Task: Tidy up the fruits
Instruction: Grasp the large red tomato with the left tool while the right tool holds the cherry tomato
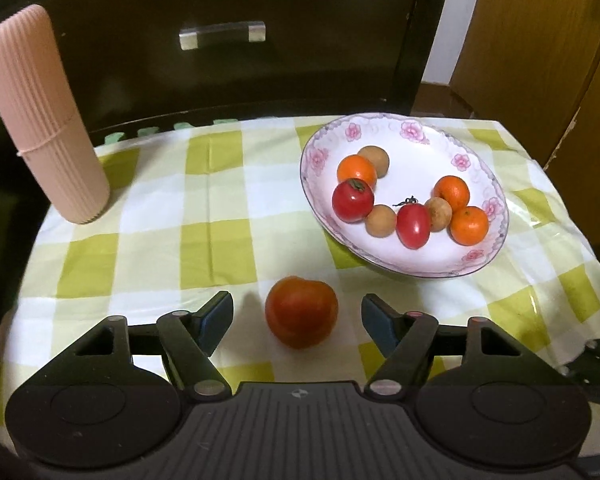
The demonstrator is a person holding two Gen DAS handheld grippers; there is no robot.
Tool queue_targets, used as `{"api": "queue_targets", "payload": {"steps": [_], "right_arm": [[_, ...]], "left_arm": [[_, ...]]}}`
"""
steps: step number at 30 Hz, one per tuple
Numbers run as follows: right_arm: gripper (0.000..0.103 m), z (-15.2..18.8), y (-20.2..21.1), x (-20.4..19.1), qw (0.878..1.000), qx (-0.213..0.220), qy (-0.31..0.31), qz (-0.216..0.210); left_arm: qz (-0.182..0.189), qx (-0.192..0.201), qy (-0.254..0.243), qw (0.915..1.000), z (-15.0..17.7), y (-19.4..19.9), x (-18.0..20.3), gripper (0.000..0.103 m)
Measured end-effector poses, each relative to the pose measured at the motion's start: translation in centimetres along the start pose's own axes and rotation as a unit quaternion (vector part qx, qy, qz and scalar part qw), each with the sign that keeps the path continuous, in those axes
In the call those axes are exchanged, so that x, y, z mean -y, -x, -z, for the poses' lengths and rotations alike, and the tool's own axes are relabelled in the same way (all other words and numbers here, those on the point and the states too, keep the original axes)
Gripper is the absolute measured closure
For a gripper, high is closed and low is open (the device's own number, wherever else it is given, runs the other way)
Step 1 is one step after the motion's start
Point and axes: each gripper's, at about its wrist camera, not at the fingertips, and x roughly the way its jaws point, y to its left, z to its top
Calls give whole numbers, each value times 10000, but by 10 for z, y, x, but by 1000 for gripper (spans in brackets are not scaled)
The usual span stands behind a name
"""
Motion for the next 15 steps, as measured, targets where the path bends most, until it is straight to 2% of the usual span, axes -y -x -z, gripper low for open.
{"api": "queue_targets", "payload": {"steps": [6,15], "right_arm": [[75,-3,0,17,9999,13,-135,13],[75,-5,-3,28,9998,12,-222,7]], "left_arm": [[-125,-115,-91,9998,1,-11,10,44],[-224,-191,-55,9996,-2,-22,13,49]]}}
